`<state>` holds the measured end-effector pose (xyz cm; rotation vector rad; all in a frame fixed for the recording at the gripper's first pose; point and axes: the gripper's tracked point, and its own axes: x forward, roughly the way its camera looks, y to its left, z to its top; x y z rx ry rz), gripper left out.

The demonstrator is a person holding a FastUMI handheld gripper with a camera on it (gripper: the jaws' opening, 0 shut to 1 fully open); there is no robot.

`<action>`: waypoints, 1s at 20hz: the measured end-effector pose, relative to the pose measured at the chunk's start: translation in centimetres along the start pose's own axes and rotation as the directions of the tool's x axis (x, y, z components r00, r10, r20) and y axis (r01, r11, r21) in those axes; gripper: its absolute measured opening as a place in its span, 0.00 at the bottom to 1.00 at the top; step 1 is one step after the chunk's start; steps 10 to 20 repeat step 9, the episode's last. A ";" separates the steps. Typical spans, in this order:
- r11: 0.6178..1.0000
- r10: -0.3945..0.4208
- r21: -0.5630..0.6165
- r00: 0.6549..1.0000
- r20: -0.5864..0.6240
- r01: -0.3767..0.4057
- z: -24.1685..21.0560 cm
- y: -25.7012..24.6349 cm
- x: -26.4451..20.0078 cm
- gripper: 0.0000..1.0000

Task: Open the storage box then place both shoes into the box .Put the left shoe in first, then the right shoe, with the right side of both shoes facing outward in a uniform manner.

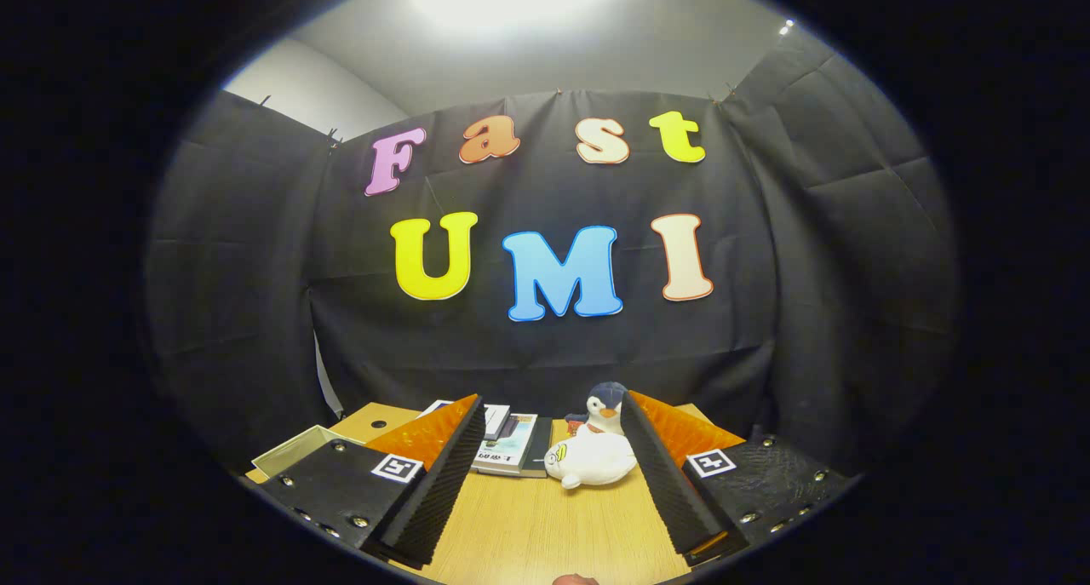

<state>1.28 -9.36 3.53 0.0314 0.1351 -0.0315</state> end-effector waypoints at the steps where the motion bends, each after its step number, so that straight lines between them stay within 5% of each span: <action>1: 1.000 -0.002 -0.002 1.000 0.002 0.002 0.3 -0.2 -0.1 0.97; 20: 1.000 -0.024 -0.018 0.998 0.057 0.025 2.4 -0.6 0.2 0.97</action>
